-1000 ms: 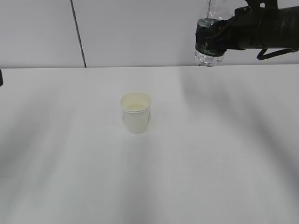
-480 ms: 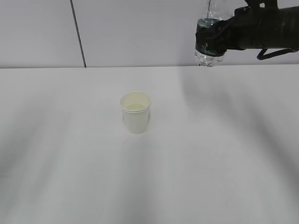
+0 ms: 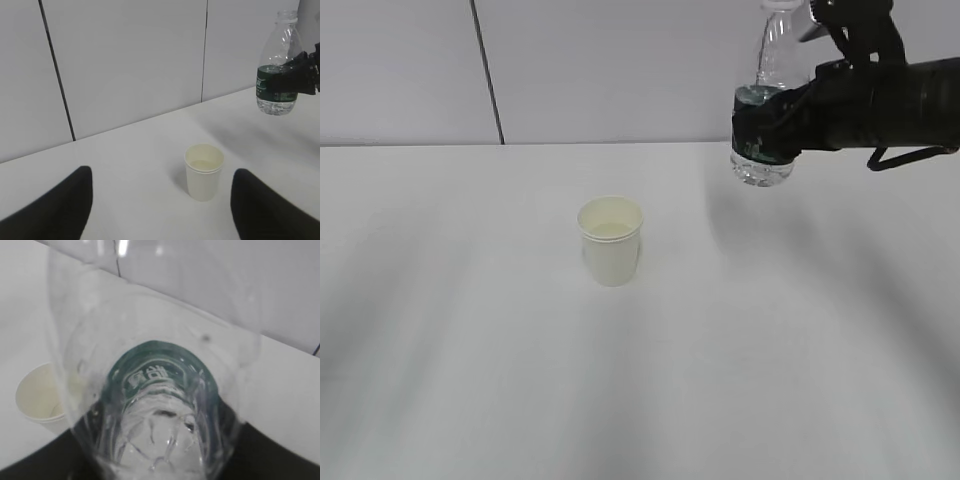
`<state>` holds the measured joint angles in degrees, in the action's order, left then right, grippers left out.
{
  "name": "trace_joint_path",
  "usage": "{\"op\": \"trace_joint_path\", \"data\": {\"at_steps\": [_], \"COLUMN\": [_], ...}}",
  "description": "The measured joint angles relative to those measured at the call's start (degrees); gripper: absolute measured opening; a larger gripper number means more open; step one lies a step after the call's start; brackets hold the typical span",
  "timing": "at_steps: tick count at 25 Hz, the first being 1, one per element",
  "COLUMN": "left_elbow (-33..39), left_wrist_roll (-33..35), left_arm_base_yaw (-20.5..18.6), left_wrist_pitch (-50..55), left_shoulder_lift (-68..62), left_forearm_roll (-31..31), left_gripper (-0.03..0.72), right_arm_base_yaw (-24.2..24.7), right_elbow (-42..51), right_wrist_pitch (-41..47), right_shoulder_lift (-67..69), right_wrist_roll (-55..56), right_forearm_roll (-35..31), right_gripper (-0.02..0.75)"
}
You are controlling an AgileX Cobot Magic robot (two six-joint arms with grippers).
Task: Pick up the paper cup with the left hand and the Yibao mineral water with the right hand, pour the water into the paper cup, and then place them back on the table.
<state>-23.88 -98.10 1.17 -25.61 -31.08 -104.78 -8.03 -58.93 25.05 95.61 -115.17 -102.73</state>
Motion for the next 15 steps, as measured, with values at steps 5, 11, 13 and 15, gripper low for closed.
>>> {"op": "trace_joint_path", "data": {"at_steps": [5, 11, 13, 15], "left_elbow": [0.0, 0.0, 0.0, 0.0], "left_wrist_roll": [0.0, 0.0, 0.0, 0.0], "left_arm_base_yaw": [0.0, 0.0, 0.0, 0.0], "left_wrist_pitch": [0.2, 0.3, 0.3, 0.3], "left_shoulder_lift": [0.0, 0.0, 0.0, 0.0], "left_forearm_roll": [0.0, 0.0, 0.0, 0.0], "left_gripper": [0.522, 0.522, 0.522, 0.522], "right_arm_base_yaw": [0.0, 0.0, 0.0, 0.0], "right_elbow": [2.9, 6.2, 6.7, 6.9], "right_wrist_pitch": [3.5, 6.3, 6.3, 6.4], "right_shoulder_lift": [0.0, 0.0, 0.0, 0.1], "right_wrist_roll": [-3.1, -9.4, -11.0, -12.1], "right_forearm_roll": [0.0, 0.3, 0.4, 0.4], "right_gripper": [0.388, 0.388, 0.388, 0.388]}}
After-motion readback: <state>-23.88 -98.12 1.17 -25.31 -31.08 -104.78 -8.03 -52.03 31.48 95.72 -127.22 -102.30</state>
